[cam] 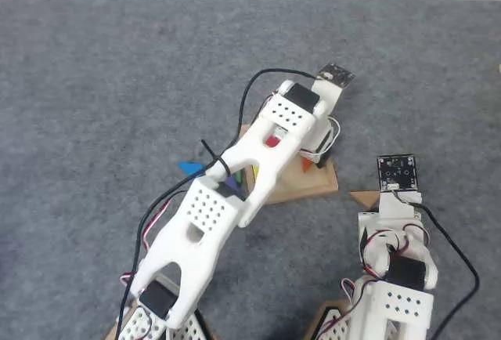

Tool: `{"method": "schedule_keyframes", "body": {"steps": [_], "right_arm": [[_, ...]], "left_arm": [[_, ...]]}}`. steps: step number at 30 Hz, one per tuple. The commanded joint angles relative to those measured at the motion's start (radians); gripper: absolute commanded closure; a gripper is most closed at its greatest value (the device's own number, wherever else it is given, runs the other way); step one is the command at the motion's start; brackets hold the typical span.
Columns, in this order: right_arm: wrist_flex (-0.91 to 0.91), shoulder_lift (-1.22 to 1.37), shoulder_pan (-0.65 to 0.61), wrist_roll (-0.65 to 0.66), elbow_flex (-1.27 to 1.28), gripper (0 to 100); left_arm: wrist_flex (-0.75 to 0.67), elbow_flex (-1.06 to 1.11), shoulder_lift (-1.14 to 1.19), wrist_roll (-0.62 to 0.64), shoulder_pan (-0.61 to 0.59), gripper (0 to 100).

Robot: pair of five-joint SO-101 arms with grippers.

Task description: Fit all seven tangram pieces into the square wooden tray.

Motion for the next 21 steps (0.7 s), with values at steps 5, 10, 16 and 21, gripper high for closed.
{"method": "schedule_keyframes", "body": {"steps": [5,10,16,21], "right_arm": [[0.004,-0.019,-0.008,0.002,-0.051,85.5],[0.004,-0.019,-0.008,0.002,-0.049,85.5],[0.004,-0.019,-0.008,0.002,-0.048,85.5],[0.004,-0.019,-0.008,0.002,-0.048,85.5]], "left_arm": [[0.115,-0.443,0.141,-0.011,-0.005,79],[0.181,-0.624,0.161,-0.014,-0.017,79],[0.181,-0.641,0.132,-0.034,-0.025,79],[0.181,-0.63,0.123,-0.048,-0.026,79]]}}
